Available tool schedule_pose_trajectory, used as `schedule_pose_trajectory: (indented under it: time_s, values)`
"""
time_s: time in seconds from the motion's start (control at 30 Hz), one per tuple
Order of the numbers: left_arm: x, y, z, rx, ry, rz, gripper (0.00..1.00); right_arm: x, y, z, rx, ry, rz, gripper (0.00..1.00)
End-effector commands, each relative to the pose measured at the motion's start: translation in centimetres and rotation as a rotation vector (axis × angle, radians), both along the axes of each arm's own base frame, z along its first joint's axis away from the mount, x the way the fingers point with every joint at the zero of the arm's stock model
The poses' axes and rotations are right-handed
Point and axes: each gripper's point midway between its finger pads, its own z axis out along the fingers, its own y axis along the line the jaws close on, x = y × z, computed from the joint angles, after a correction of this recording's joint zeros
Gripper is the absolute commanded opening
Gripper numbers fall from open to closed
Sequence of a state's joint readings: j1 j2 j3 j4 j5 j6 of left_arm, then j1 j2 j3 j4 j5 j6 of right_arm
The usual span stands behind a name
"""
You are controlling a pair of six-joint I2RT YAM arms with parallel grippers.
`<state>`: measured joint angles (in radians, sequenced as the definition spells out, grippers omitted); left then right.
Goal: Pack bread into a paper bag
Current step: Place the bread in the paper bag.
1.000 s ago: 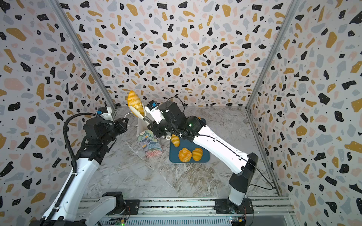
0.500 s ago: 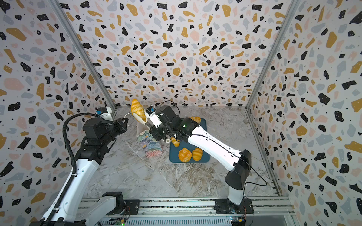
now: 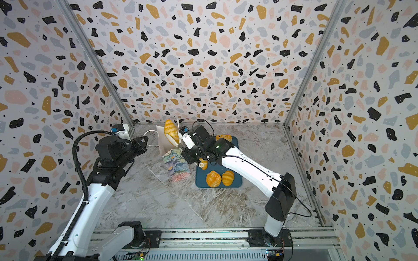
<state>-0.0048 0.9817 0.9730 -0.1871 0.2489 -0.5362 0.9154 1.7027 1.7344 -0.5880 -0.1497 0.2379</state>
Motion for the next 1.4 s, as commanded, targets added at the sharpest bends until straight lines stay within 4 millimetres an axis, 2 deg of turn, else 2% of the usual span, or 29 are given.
schedule_pose_trajectory:
  time_s: [0.0, 0.63, 0.87, 1.0, 1.2, 1.37]
  values:
    - [-0.3, 0.1, 0.4, 0.0, -0.019, 0.001, 0.0, -0.4, -0.3, 5.1, 0.125, -0.08, 0.001, 0.31]
    - [-0.5, 0.0, 0.5, -0.005, -0.019, -0.002, 0.0, -0.5, -1.0, 5.5, 0.139, -0.094, -0.014, 0.47]
    - [-0.4, 0.0, 0.7, -0.006, -0.022, 0.001, 0.0, -0.5, -1.2, 6.2, 0.156, -0.102, -0.016, 0.48]
    - [-0.5, 0.1, 0.6, -0.006, -0.02, 0.001, 0.0, -0.7, -1.5, 7.6, 0.184, -0.131, -0.014, 0.47]
    - [-0.6, 0.1, 0.5, -0.005, -0.016, 0.005, 0.0, -0.8, -3.0, 9.2, 0.217, -0.17, -0.04, 0.47]
    - [-0.7, 0.3, 0.1, -0.006, -0.011, 0.013, 0.0, -0.9, -4.3, 9.4, 0.225, -0.176, -0.063, 0.47]
